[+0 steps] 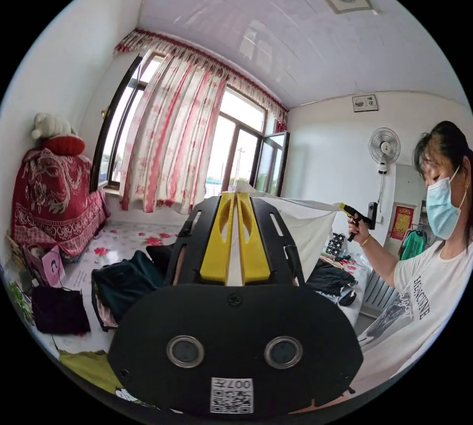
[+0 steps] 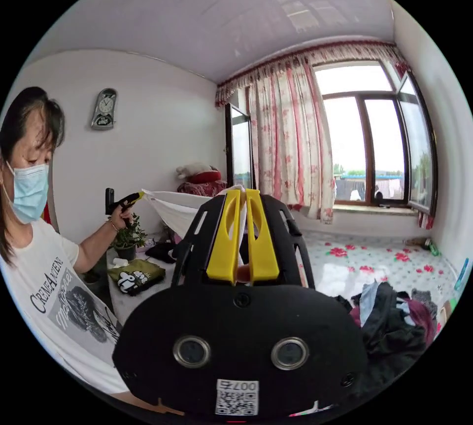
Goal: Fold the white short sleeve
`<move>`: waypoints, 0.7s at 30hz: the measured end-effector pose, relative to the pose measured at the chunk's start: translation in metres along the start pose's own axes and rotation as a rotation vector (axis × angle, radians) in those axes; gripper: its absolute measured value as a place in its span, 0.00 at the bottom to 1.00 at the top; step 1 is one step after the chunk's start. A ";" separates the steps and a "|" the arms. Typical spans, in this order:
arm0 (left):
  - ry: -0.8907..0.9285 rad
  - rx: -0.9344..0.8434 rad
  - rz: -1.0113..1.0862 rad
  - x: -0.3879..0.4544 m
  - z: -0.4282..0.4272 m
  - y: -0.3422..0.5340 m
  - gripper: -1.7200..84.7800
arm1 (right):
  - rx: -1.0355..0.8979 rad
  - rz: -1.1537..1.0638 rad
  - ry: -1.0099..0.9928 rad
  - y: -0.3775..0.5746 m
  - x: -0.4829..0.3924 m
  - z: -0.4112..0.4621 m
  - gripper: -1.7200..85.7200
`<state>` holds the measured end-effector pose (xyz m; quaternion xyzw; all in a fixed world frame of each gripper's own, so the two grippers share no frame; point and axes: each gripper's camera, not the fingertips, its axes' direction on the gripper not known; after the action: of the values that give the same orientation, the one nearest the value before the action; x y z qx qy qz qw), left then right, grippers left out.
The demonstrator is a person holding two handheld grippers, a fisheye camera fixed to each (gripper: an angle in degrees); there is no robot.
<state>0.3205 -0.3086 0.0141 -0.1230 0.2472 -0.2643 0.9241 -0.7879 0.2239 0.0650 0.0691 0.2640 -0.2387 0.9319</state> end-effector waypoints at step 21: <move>0.070 -0.441 -0.309 0.085 -0.119 0.264 0.01 | -0.549 0.240 -0.019 0.210 -0.087 -0.148 0.02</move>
<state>0.4341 -0.1473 -0.2144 -0.3485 0.3090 -0.3459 0.8145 -0.8194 0.4815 -0.0148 -0.1572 0.2999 -0.0471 0.9398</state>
